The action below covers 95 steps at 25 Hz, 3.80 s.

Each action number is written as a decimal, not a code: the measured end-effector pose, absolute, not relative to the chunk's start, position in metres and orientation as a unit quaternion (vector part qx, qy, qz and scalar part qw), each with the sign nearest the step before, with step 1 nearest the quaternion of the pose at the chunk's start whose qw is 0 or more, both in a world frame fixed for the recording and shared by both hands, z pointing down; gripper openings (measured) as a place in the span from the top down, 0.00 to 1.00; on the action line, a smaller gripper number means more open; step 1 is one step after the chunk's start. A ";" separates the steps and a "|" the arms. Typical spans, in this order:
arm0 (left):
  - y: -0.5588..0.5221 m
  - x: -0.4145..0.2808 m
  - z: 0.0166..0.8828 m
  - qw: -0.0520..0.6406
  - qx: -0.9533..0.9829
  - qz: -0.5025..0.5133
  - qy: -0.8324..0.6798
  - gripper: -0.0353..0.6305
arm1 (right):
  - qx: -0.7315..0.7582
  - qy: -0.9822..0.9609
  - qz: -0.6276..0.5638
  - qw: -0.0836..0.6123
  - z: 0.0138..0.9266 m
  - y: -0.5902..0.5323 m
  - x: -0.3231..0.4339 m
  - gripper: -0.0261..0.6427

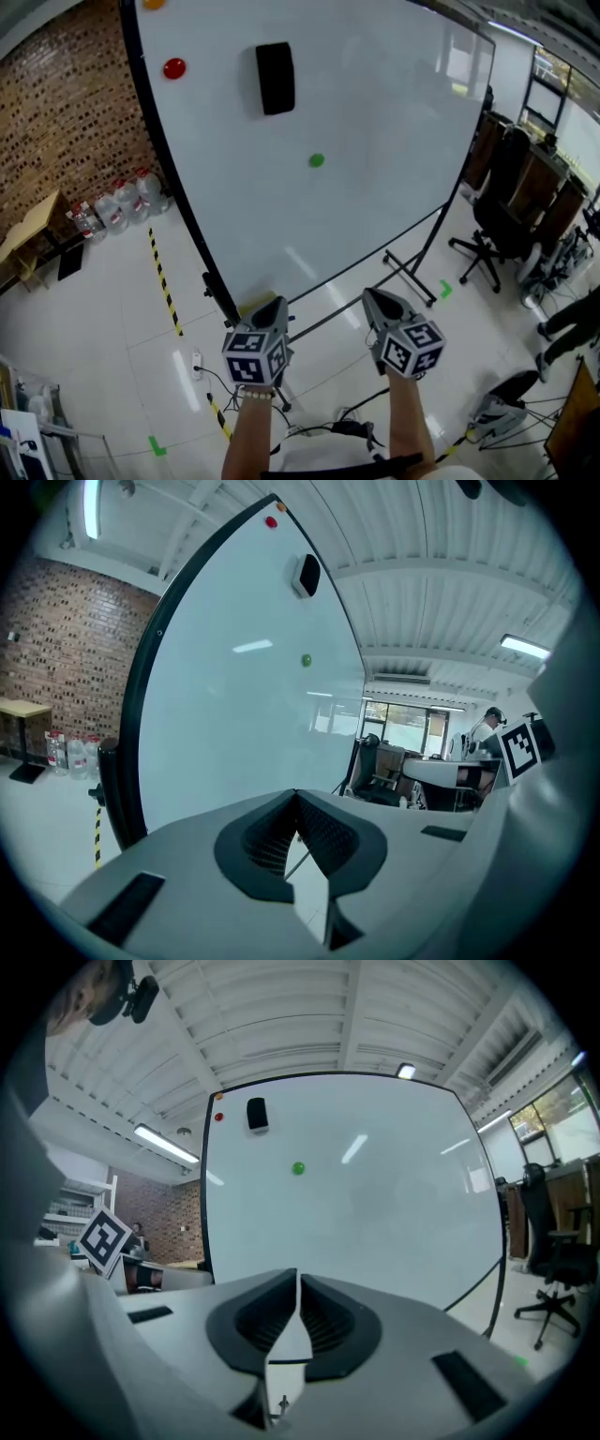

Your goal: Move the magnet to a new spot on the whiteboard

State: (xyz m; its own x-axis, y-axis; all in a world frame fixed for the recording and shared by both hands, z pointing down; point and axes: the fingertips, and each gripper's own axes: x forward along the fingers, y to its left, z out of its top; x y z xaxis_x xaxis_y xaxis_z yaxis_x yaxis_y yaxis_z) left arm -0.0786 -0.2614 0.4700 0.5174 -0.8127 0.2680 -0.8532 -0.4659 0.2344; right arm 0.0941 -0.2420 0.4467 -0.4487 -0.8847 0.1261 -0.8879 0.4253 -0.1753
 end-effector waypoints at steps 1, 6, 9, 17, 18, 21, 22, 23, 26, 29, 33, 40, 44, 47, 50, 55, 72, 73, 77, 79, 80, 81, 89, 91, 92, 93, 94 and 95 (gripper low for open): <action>-0.266 -0.078 0.466 0.169 0.853 0.056 -0.491 0.95 | 0.524 -0.846 0.095 0.007 0.437 -0.252 0.094 0.91; -0.285 -0.076 0.455 0.165 0.847 0.043 -0.504 0.95 | 0.517 -0.856 0.028 0.007 0.381 -0.308 0.082 0.78; -0.290 -0.072 0.454 0.165 0.844 0.041 -0.508 0.95 | 0.503 -0.864 -0.007 0.010 0.353 -0.339 0.069 0.71; -0.298 -0.078 0.452 0.168 0.835 0.029 -0.524 0.95 | 0.493 -0.866 -0.084 0.008 0.283 -0.395 0.037 0.62; -0.298 -0.080 0.453 0.170 0.833 0.028 -0.525 0.95 | 0.494 -0.865 -0.091 0.010 0.277 -0.399 0.035 0.62; -0.300 -0.085 0.451 0.173 0.830 0.021 -0.530 0.95 | 0.496 -0.862 -0.104 0.017 0.264 -0.411 0.028 0.63; -0.301 -0.086 0.450 0.173 0.829 0.019 -0.531 0.95 | 0.496 -0.862 -0.106 0.020 0.262 -0.415 0.026 0.63; -0.301 -0.088 0.449 0.173 0.829 0.016 -0.532 0.95 | 0.496 -0.861 -0.107 0.023 0.261 -0.418 0.025 0.63; -0.302 -0.090 0.445 0.171 0.826 0.011 -0.536 0.95 | 0.499 -0.858 -0.115 0.039 0.262 -0.425 0.020 0.64; -0.301 -0.090 0.443 0.171 0.826 0.009 -0.537 0.95 | 0.504 -0.853 -0.125 0.055 0.264 -0.431 0.018 0.66; -0.300 -0.090 0.444 0.172 0.826 0.008 -0.537 0.95 | 0.506 -0.850 -0.127 0.068 0.268 -0.438 0.015 0.69; -0.295 -0.093 0.444 0.176 0.825 0.004 -0.537 0.95 | 0.507 -0.849 -0.128 0.068 0.269 -0.439 0.015 0.72; -0.295 -0.092 0.444 0.175 0.826 0.005 -0.536 0.95 | 0.506 -0.850 -0.127 0.070 0.269 -0.441 0.013 0.74; -0.295 -0.092 0.444 0.176 0.825 0.007 -0.536 0.95 | 0.508 -0.849 -0.127 0.070 0.268 -0.441 0.015 0.76; -0.295 -0.091 0.444 0.176 0.826 0.008 -0.536 0.95 | 0.508 -0.849 -0.126 0.073 0.268 -0.441 0.016 0.76; -0.294 -0.090 0.444 0.178 0.828 0.010 -0.532 0.95 | 0.509 -0.849 -0.128 0.071 0.265 -0.441 0.015 0.76; -0.291 -0.029 0.442 0.163 0.871 0.036 -0.462 0.95 | 0.585 -0.806 -0.065 0.054 0.302 -0.351 0.152 0.76; -0.291 -0.021 0.443 0.160 0.875 0.040 -0.456 0.95 | 0.593 -0.801 -0.056 0.057 0.313 -0.342 0.163 0.76; -0.289 -0.001 0.447 0.155 0.885 0.049 -0.436 0.95 | 0.622 -0.781 -0.018 0.061 0.353 -0.308 0.198 0.76; -0.289 0.007 0.448 0.156 0.889 0.049 -0.427 0.95 | 0.632 -0.773 -0.001 0.062 0.371 -0.292 0.212 0.76; -0.289 0.011 0.449 0.157 0.891 0.050 -0.424 0.95 | 0.636 -0.769 0.008 0.062 0.379 -0.284 0.218 0.76; -0.288 0.015 0.449 0.156 0.892 0.050 -0.421 0.95 | 0.641 -0.765 0.017 0.063 0.387 -0.275 0.224 0.76; -0.283 0.043 0.453 0.144 0.905 0.061 -0.395 0.95 | 0.665 -0.739 0.103 0.044 0.453 -0.229 0.250 0.76; -0.282 0.051 0.454 0.140 0.907 0.068 -0.391 0.95 | 0.663 -0.737 0.119 0.045 0.465 -0.226 0.252 0.76; -0.282 0.054 0.455 0.139 0.908 0.069 -0.388 0.95 | 0.661 -0.738 0.123 0.047 0.468 -0.224 0.251 0.76; -0.281 0.058 0.455 0.140 0.910 0.067 -0.385 0.95 | 0.659 -0.740 0.124 0.048 0.468 -0.223 0.249 0.76; -0.281 0.061 0.454 0.141 0.911 0.065 -0.383 0.95 | 0.657 -0.742 0.123 0.049 0.467 -0.223 0.247 0.76; -0.281 0.062 0.454 0.142 0.911 0.061 -0.381 0.95 | 0.654 -0.745 0.120 0.048 0.464 -0.223 0.245 0.76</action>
